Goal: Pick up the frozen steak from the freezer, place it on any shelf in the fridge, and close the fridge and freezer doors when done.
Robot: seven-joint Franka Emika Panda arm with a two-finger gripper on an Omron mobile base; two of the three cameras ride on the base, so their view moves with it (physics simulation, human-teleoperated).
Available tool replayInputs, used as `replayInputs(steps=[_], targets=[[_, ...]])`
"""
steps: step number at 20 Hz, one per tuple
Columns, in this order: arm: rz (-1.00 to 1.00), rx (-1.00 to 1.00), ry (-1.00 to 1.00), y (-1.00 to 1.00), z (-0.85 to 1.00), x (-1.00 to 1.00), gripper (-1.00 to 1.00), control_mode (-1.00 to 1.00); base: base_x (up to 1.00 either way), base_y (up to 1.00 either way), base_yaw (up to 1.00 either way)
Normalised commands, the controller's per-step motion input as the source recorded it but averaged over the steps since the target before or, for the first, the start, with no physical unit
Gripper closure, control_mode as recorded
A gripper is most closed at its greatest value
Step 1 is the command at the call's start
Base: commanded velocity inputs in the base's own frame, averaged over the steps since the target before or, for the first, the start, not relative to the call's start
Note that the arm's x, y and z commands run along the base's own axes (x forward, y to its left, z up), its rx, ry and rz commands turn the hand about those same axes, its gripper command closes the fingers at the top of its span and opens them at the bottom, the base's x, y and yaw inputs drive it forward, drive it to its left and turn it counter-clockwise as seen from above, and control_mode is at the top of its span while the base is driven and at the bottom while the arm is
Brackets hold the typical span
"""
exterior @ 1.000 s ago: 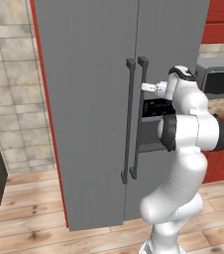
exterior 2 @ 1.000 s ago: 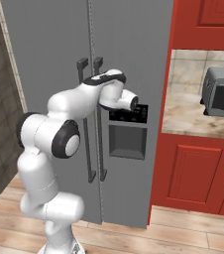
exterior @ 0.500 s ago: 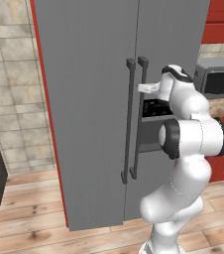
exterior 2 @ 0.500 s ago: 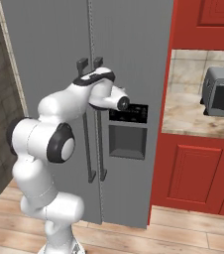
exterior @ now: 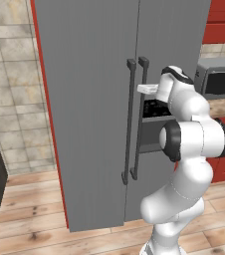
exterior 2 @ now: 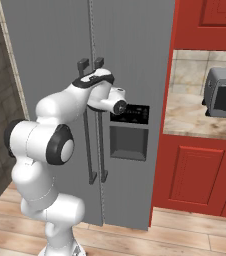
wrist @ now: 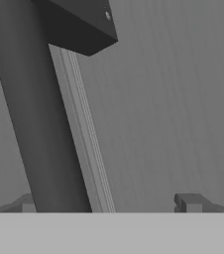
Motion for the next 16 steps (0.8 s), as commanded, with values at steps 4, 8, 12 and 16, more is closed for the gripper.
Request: replayInputs(steps=[4,8,12,16], targets=[[-0.04,-0.02,0.00,0.48,0.02,0.56,-1.00,-1.00,0.00,0.00,0.00],[0.14,0.01,0.00,0.05,0.15,0.27,-1.00,-1.00,0.00,0.00,0.00],[0.03,0.00,0.00,0.19,0.16,0.15,-1.00,-1.00,0.00,0.00,0.00],[0.00,0.00,0.06,0.32,0.11,0.40,-1.00,-1.00,0.00,0.00,0.00]])
